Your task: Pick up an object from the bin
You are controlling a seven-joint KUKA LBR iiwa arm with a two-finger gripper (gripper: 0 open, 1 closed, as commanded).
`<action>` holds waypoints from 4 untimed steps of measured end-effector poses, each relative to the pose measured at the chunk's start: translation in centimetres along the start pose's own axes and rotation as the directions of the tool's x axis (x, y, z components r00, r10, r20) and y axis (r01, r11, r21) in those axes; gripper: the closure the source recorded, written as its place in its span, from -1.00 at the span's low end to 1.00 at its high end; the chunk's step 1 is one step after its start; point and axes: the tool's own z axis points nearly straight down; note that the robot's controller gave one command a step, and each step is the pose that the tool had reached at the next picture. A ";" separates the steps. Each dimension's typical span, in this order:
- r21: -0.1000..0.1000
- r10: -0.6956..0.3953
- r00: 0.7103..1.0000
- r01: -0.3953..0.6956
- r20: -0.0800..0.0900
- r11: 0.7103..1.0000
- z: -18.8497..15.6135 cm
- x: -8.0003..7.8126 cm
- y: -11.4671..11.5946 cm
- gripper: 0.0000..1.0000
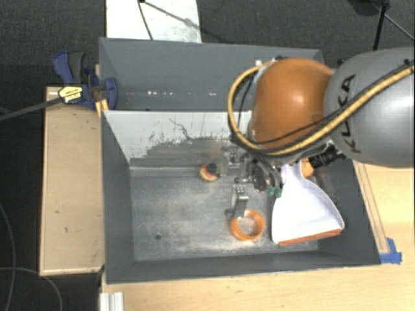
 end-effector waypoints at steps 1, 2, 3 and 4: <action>0.000 0.001 1.000 -0.001 0.003 1.000 -0.2 0.0 0.0 -1.00; 0.001 -0.157 0.988 0.157 0.003 0.988 -2.1 1.4 0.0 -1.00; 0.004 -0.351 0.936 0.351 0.015 0.936 0.4 1.3 -3.5 -1.00; 0.000 -0.115 0.993 0.115 0.005 0.993 2.7 3.2 -6.5 -1.00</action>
Offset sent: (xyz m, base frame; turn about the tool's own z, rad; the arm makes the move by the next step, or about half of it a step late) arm -0.0385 0.0005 0.0578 -0.4214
